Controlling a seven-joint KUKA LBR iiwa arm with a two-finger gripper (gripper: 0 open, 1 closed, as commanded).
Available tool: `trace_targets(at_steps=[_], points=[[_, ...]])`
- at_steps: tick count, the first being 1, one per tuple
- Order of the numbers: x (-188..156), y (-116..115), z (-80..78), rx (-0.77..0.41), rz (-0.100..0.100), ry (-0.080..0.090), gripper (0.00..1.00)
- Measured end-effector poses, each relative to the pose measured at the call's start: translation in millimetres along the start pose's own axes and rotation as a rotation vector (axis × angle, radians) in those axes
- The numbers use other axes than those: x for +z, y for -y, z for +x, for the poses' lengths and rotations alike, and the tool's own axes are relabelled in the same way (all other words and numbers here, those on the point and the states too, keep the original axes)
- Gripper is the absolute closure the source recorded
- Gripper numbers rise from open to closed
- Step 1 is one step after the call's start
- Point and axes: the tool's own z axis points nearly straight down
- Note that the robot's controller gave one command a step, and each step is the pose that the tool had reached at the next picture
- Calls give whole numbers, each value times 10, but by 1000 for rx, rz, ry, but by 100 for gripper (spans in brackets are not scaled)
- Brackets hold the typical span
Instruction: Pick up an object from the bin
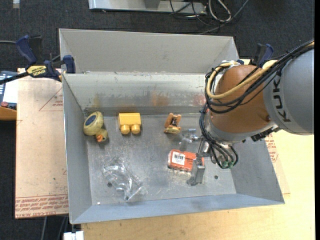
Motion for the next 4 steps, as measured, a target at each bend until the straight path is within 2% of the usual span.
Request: trace_targets(at_steps=[1,2,3,4], points=[[-42,4,-19,2,0,9,0],[656,462,-300,23,-1,6,0],[498,447,-349,3,-4,21,0],[593,426,-305,76,-4,11,0]])
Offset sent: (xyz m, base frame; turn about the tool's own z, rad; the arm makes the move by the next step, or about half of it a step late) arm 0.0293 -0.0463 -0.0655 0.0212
